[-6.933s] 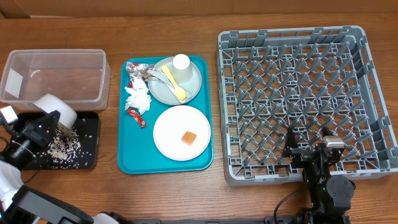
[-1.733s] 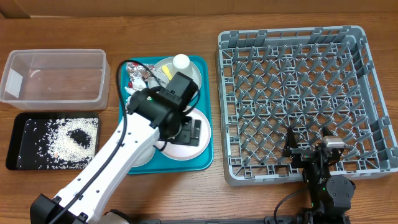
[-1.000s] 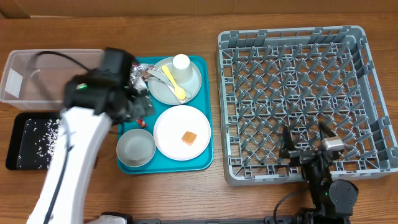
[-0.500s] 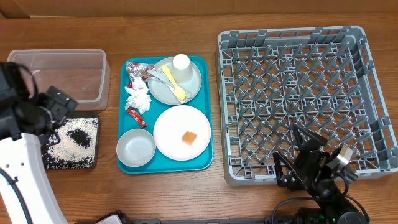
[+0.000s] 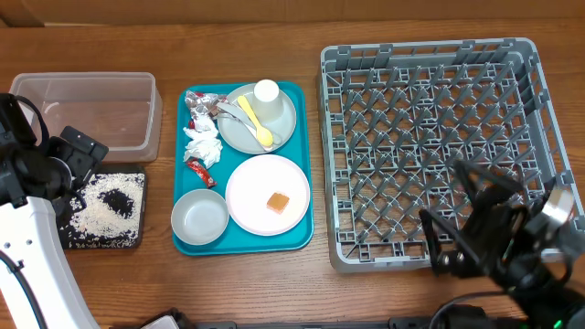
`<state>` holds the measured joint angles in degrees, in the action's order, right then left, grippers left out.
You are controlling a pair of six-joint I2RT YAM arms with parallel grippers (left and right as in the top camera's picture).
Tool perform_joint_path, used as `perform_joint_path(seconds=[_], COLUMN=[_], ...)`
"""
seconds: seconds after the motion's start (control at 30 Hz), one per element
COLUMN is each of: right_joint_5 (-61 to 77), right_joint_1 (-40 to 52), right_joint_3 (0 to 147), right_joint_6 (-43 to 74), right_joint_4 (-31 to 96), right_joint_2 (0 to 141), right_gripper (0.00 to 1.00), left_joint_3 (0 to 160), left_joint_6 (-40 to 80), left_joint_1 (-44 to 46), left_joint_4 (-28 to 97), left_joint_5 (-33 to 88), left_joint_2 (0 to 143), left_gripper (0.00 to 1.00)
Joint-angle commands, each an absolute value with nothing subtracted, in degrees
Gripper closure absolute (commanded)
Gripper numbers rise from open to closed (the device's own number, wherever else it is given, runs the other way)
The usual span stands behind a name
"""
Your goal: Sort waste into correct bins and load items into the dishwasher rack
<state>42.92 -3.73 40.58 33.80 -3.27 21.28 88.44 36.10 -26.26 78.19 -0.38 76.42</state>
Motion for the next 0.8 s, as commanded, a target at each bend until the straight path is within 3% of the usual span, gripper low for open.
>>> perform_joint_path(seconds=[0.0,0.17,0.33,0.47,0.6,0.77], right_joint_5=[47.6,52.3,50.5,32.8,13.9,10.5], right_joint_1=[-3.9,-2.8,7.2,23.9,33.6,39.8], right_joint_3=[50.6,59.2,63.4,67.6,70.9,72.0], right_joint_6=[31.0,29.4,23.6,13.1,11.5,12.4], right_joint_4=[0.6,2.9,1.7,6.2,12.8,14.9], right_joint_2=[30.9,41.7,51.2,59.9,67.1,76.8], right_gripper=[0.0,0.0,0.0,0.0,0.0,0.0], left_joint_3=[89.0,89.0,89.0,89.0,89.0,89.0], left_joint_6=[36.9,36.9,36.9,36.9,36.9,36.9], left_joint_1=[-26.4,-26.4,-26.4,-26.4,-26.4,-26.4], left_joint_4=[78.1,78.1,78.1,78.1,78.1,78.1], left_joint_5=[0.0,0.0,0.0,0.0,0.0,0.0], left_joint_2=[76.5,76.5,76.5,76.5,76.5,76.5], left_gripper=[0.0,0.0,0.0,0.0,0.0,0.0])
